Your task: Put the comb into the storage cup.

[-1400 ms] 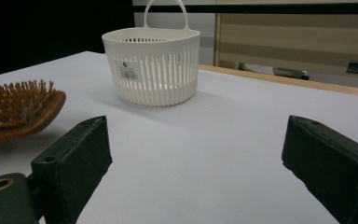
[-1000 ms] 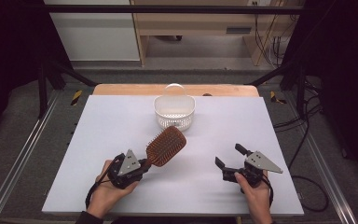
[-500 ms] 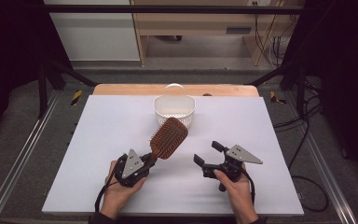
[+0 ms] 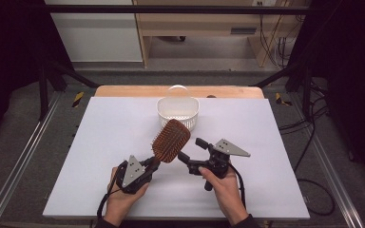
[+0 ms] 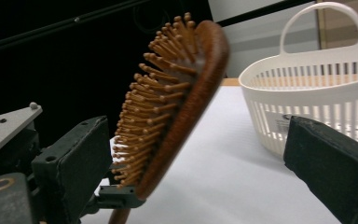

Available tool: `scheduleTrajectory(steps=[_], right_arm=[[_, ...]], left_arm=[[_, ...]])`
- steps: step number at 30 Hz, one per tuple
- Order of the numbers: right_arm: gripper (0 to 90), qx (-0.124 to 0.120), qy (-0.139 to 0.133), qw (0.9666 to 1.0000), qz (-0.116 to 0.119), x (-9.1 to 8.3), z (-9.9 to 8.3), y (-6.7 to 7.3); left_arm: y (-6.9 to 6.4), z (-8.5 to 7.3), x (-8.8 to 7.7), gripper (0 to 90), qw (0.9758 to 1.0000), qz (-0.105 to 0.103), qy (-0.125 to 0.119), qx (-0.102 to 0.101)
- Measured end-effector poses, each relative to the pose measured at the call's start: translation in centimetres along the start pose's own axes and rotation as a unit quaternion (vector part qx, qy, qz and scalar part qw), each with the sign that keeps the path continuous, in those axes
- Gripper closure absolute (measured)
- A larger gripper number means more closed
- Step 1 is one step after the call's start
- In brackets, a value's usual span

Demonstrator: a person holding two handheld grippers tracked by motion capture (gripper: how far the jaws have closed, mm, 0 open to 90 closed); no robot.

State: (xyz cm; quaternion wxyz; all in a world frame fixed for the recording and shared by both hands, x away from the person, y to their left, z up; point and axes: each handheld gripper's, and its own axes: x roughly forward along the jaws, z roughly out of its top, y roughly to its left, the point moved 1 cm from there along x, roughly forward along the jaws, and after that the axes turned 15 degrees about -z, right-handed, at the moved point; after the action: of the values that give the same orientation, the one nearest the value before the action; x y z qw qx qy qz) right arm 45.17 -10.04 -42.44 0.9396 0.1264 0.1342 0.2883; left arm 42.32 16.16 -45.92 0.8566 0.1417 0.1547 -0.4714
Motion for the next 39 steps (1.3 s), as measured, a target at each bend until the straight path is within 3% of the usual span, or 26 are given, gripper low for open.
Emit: scheduleTrajectory(steps=[15, 39], right_arm=[[19.5, 0.003, 0.018, 0.9997, 0.018, 1.8, 0.8, 1.9], [34.8, 0.040, 0.019, 0.9988, 0.023, 2.6, 2.5, 2.2]], left_arm=[[-0.3, 0.1, -0.1, 72.2, 0.9999, -0.002, -0.008, 0.010], [-0.5, 0.2, -0.2, 72.2, 0.9998, -0.003, -0.012, 0.018]])
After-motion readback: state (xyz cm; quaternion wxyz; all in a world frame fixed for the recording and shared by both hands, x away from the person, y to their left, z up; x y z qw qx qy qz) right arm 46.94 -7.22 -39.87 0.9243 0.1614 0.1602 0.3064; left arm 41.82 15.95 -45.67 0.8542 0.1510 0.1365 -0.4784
